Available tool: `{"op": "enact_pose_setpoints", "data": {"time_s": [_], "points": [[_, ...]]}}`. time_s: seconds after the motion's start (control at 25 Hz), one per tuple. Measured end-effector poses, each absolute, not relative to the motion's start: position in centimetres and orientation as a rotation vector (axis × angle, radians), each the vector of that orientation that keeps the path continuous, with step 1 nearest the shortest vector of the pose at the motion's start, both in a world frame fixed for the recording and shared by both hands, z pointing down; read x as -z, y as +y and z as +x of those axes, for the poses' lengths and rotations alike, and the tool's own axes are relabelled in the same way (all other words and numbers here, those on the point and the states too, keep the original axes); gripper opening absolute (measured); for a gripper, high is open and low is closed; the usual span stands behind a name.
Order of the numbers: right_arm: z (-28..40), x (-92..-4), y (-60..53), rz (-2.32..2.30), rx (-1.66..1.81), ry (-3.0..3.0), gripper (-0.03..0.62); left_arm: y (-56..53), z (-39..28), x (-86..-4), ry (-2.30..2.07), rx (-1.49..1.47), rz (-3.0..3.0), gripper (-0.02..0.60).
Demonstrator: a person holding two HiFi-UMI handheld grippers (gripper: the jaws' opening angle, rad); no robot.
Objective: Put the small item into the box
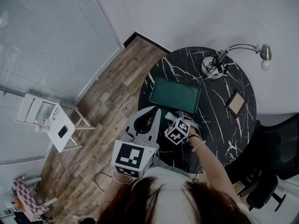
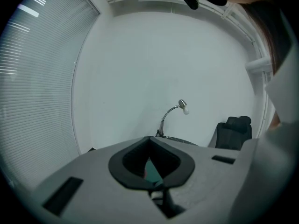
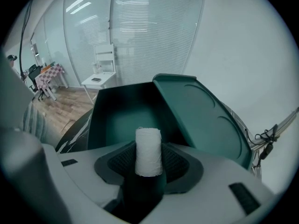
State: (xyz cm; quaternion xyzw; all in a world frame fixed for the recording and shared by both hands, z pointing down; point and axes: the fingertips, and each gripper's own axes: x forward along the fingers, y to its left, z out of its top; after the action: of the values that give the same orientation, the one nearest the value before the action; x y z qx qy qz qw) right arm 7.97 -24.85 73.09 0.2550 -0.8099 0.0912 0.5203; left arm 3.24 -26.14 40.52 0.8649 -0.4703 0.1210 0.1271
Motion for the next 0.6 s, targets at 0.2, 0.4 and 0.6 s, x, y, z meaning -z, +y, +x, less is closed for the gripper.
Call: {"op": "enact_pose_setpoints", "data": {"time_s": [0.2, 0.4, 0.6], "points": [[7.74, -73.17, -24.93, 0.603, -0.232, -1.931, 0.193, -26.18, 3.08, -40.46, -1.371, -0.353, 2.517, 0.008], [7.69, -73.18, -24.69, 0.601, -0.249, -1.928, 0.213, -25.98, 2.81, -40.55, -1.377, -0.355, 2.511, 0.009], [7.59, -72.81, -24.62, 0.612, -0.257, -1.935, 0.215, -25.9, 2.63, -40.39, -1.379, -0.347, 2.512, 0.008]]}}
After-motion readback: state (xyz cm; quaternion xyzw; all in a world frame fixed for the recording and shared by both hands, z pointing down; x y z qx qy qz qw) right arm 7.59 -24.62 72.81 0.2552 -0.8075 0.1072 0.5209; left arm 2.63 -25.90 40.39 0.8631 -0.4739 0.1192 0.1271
